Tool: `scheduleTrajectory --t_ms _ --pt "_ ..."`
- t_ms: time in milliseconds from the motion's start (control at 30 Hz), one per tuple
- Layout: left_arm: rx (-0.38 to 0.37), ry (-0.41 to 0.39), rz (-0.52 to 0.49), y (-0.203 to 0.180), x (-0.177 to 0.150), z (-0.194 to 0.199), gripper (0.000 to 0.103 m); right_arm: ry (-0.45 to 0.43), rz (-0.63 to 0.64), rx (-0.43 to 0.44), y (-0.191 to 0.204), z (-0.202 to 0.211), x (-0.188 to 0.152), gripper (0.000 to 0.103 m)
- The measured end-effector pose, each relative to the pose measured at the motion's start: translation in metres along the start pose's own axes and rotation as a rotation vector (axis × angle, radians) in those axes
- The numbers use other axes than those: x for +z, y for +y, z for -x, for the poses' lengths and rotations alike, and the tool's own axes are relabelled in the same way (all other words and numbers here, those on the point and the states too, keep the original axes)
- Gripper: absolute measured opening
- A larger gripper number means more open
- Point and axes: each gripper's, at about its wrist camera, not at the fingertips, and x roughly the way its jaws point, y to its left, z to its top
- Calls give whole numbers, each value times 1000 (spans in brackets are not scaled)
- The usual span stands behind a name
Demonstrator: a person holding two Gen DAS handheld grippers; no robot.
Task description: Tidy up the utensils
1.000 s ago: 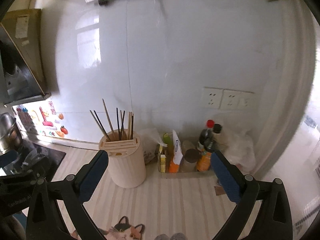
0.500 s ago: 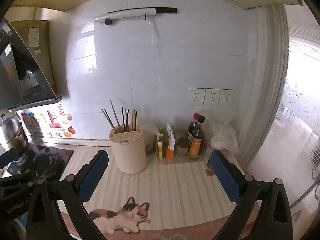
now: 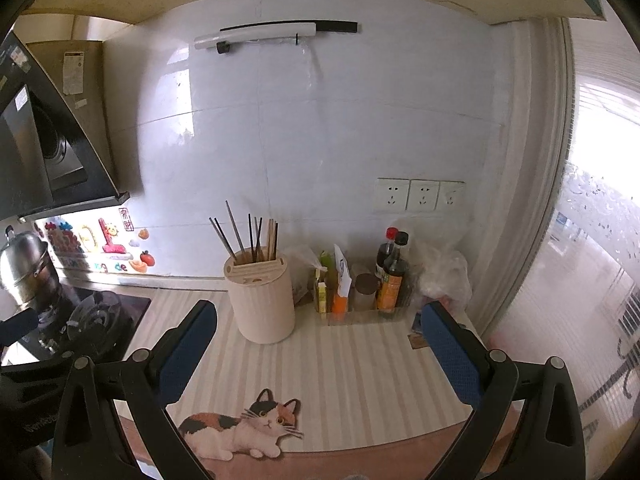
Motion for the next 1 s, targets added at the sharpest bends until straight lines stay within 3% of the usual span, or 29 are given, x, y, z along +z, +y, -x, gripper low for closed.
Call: scheduleTrajectory --t_ms 1000 --pt "42 -13 16 5 2 1 103 33 29 -3 1 -5 0 103"
